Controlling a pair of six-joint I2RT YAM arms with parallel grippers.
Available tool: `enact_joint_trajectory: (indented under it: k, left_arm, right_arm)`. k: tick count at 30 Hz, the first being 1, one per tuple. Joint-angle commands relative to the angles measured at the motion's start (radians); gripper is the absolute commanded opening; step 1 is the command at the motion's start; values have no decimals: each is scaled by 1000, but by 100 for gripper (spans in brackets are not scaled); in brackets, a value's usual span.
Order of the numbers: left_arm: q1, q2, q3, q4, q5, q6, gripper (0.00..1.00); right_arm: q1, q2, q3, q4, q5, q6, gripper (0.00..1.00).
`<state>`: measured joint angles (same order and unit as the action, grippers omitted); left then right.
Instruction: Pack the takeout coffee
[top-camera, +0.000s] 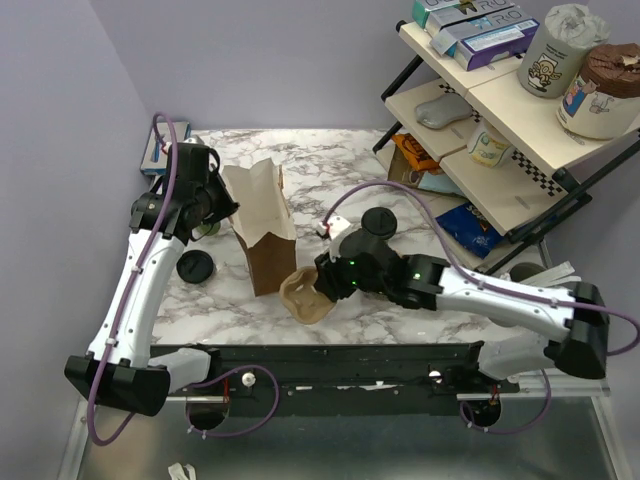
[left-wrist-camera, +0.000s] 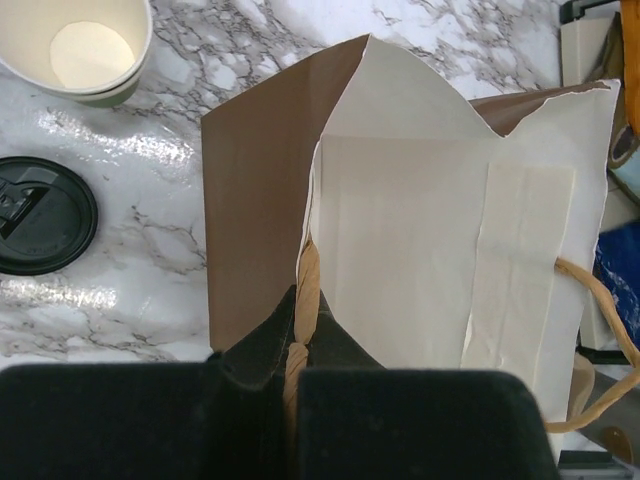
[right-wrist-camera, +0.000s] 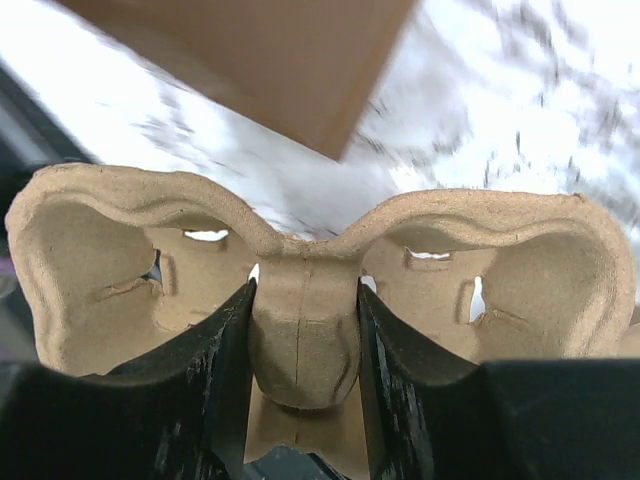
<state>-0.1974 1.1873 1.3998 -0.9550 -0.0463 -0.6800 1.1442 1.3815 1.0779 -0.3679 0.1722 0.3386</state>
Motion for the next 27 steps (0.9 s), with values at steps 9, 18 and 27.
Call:
enact_joint_trajectory:
  k: [9,18,27]
  left_arm:
    - [4,89,-30,137,311,105,0]
    - [-30,173,45,105,468,224,0]
    - [-37,245,145,39,461,273,30]
  right_arm:
    - [-21,-357,160,113,-233,-407,39]
    - [-187,-172,506,103,-624,-435,38]
    - [-299,63,767,-42,-916,-411,36]
